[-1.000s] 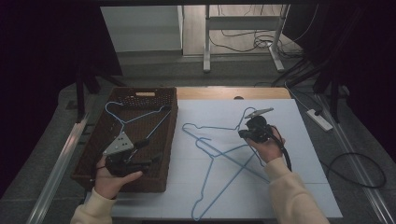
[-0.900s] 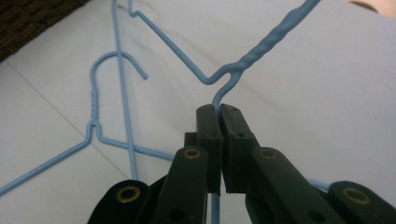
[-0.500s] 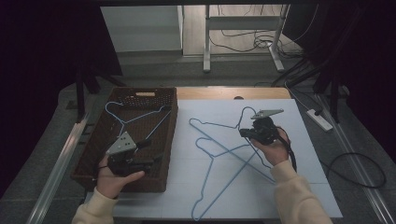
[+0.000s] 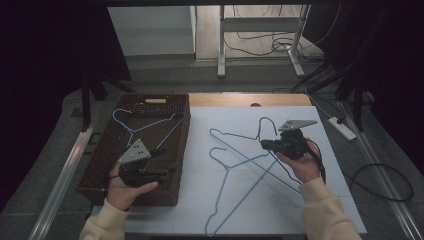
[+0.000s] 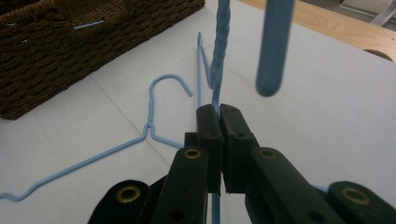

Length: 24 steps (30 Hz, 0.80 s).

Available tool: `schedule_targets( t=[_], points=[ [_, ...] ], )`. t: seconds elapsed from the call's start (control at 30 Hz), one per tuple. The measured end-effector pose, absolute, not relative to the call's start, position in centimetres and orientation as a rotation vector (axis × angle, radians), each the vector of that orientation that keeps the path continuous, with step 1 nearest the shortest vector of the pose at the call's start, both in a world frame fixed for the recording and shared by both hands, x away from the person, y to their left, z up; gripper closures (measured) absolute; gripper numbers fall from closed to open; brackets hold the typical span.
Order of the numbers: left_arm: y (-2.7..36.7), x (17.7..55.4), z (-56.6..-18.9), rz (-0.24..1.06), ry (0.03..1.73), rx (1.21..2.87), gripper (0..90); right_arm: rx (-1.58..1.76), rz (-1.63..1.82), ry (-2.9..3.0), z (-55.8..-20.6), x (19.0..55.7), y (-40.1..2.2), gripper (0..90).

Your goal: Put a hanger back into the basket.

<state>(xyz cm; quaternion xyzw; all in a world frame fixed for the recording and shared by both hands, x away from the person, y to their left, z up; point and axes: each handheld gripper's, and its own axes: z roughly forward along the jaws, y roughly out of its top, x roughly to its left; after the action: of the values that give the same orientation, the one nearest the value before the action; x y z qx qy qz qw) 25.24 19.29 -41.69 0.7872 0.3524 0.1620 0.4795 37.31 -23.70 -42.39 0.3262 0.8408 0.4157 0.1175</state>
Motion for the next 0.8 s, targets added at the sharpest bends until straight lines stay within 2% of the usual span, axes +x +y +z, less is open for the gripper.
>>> schedule_targets(
  t=[0.4,0.8],
  points=[
    [16.6,26.9,-40.5,0.398,0.788,1.974,28.9,0.931,1.322,2.46,-41.4,36.3,-24.6,88.2],
    [12.0,30.9,-40.4,0.39,0.711,2.091,30.2,0.877,1.433,2.476,-40.1,34.4,-25.4,88.1]
  ],
)
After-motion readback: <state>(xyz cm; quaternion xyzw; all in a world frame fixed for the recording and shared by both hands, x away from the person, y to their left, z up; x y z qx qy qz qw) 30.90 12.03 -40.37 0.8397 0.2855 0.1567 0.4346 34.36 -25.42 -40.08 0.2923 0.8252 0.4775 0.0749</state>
